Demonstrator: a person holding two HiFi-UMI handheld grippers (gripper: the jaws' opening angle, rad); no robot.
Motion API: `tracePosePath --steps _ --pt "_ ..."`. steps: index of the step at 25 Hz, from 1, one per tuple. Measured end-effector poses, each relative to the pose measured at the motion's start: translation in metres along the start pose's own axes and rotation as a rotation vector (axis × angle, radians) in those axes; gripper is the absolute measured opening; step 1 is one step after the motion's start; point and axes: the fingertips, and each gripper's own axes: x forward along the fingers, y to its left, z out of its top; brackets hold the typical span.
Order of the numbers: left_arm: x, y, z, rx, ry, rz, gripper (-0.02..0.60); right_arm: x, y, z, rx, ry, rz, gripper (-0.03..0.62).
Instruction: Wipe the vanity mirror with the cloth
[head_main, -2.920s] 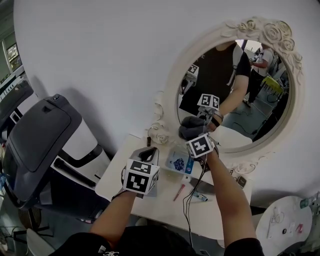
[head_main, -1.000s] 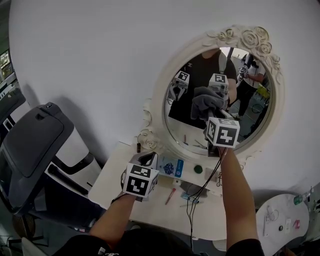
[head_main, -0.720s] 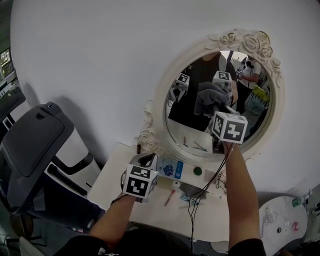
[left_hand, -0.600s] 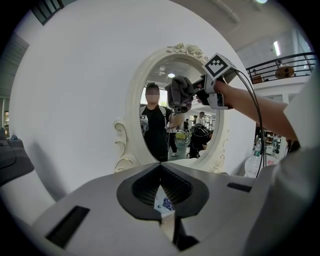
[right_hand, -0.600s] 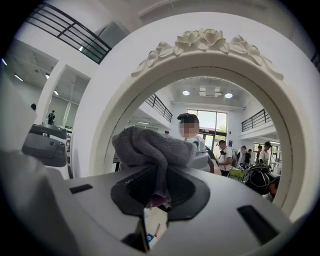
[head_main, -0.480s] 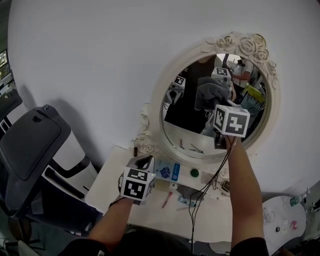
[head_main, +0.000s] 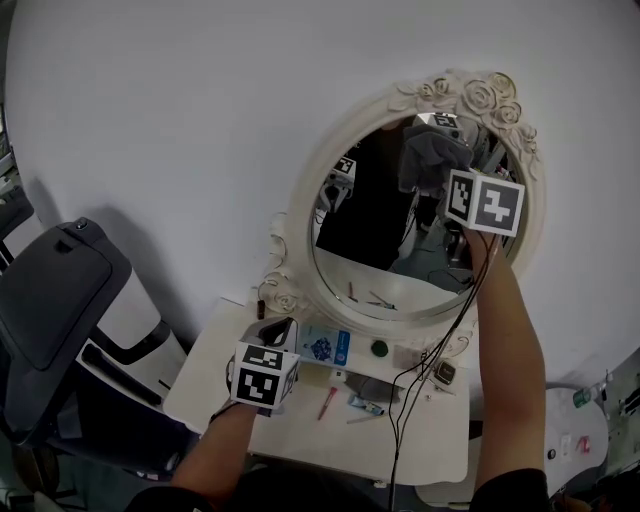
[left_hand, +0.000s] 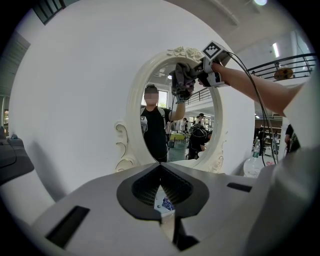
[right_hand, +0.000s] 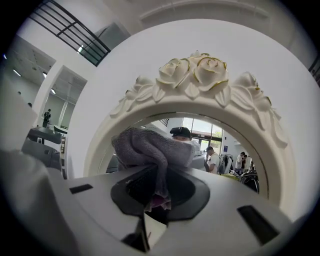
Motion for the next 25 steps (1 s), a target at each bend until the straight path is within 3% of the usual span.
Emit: tracePosePath --steps 12,25 --pt "-0.001 -0.002 -0.005 0.006 0.014 -0.011 0.005 -0.018 -0.053 0.038 0.083 -0.073 -0.091 0.055" --pt "0.014 -0.018 -0.007 0.050 0.050 -0.057 0.005 -0.042 -0.119 0.007 0.165 -0.090 -0.211 0.055"
